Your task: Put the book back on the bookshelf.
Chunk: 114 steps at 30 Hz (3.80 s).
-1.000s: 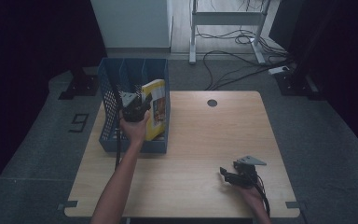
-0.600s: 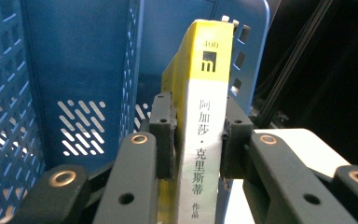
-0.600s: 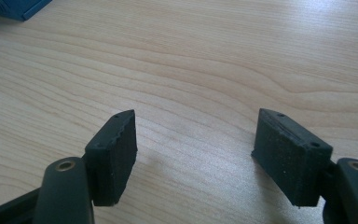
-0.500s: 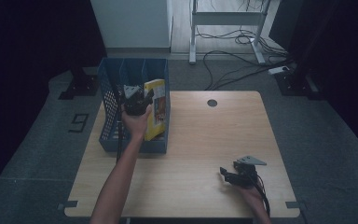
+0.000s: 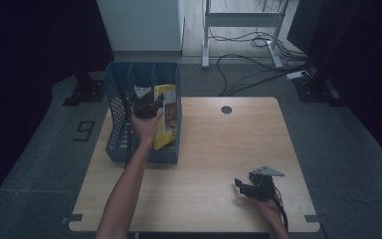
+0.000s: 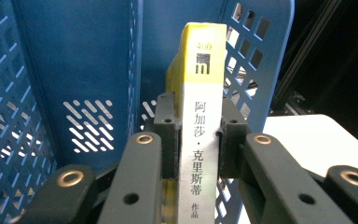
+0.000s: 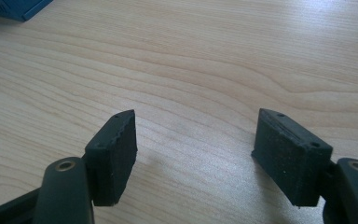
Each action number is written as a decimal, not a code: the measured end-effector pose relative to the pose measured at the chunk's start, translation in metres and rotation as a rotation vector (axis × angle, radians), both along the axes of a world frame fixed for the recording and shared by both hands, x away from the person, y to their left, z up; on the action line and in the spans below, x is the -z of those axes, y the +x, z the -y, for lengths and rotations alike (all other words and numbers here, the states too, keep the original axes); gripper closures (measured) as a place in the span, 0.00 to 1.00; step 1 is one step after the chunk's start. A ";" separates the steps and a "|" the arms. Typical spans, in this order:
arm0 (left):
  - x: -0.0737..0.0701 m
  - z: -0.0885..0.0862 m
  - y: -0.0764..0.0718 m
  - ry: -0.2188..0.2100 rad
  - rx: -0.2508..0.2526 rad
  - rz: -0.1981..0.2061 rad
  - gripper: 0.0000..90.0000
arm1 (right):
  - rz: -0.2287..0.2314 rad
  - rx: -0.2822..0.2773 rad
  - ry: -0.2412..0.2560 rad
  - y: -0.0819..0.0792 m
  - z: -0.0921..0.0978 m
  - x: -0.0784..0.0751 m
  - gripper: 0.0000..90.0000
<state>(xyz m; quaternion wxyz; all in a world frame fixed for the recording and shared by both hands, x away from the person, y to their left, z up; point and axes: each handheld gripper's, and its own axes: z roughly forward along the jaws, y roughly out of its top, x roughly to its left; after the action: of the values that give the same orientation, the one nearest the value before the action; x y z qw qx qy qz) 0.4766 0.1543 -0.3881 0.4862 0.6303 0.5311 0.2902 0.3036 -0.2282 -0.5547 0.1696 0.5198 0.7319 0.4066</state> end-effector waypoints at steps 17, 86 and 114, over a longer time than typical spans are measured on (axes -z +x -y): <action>-0.002 0.004 -0.001 -0.026 -0.021 0.094 0.84 | -0.002 -0.002 0.005 0.000 0.001 0.000 0.32; 0.038 -0.013 -0.092 -0.033 0.084 0.082 0.79 | 0.006 0.005 -0.034 -0.002 -0.003 0.000 0.32; 0.015 -0.001 -0.060 0.027 0.034 0.057 0.84 | 0.005 0.002 -0.028 -0.002 -0.002 0.000 0.32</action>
<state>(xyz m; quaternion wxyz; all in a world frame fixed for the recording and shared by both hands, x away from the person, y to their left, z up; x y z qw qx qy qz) 0.4161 0.1554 -0.4035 0.4975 0.6373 0.5023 0.3067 0.3018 -0.2263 -0.5546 0.1790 0.5169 0.7366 0.3977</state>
